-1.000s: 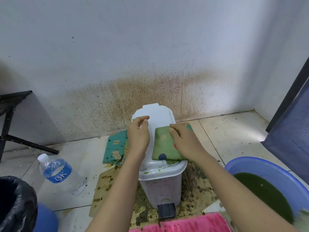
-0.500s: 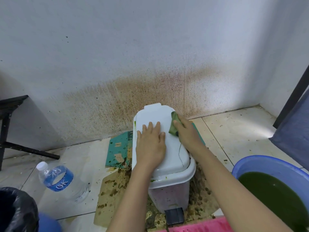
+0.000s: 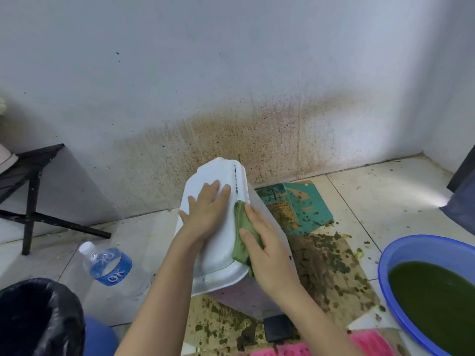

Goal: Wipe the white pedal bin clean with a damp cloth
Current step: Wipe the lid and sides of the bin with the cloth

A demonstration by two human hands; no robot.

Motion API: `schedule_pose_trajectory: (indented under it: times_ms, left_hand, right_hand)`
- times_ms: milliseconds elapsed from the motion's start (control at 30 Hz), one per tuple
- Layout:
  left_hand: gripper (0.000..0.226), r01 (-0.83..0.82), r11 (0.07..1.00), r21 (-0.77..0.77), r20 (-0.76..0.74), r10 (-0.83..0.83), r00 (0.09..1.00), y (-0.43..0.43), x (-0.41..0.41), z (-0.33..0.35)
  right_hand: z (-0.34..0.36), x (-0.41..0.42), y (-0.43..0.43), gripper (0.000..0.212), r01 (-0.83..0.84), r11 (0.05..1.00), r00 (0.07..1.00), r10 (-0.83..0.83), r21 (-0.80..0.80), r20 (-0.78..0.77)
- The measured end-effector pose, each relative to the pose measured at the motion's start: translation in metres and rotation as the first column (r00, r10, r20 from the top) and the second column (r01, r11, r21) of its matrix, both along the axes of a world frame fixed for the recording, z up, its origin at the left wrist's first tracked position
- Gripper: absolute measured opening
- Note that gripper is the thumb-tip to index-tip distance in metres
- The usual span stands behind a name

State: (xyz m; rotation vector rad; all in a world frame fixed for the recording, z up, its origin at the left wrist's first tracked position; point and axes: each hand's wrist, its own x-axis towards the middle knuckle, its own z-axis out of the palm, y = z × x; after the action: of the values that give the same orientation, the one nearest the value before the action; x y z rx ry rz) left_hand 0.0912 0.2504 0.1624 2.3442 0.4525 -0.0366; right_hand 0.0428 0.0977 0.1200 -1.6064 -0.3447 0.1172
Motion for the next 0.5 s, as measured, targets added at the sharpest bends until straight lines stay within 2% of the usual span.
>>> schedule_pose_trajectory:
  times_ms: [67,100,267,400,500]
  left_hand:
    - [0.062,-0.001,0.989,0.146,-0.043,0.007,0.999,-0.001,0.004,-0.005]
    - [0.060,-0.011,0.986,0.168,-0.043,0.019,0.999,0.000,0.004,-0.008]
    - [0.054,-0.020,0.990,0.138,-0.016,0.022,1.000,0.009,-0.001,-0.019]
    - [0.054,-0.036,0.989,0.143,-0.011,0.038,0.999,0.018,0.004,-0.018]
    - [0.053,-0.050,0.991,0.122,0.000,0.051,0.999,0.027,0.002,-0.018]
  right_hand:
    - [0.003,0.013,0.015,0.047,-0.015,0.999,1.000,0.016,-0.033,0.019]
    - [0.004,0.024,0.021,0.047,-0.020,0.999,1.000,0.021,-0.049,0.021]
    - [0.008,0.105,0.050,0.048,0.001,0.979,0.999,0.006,-0.204,0.033]
    - [0.015,0.155,0.078,0.048,-0.025,0.981,1.000,0.022,-0.190,-0.017]
    - [0.015,0.151,0.087,0.048,-0.038,0.984,0.999,0.033,-0.172,-0.030]
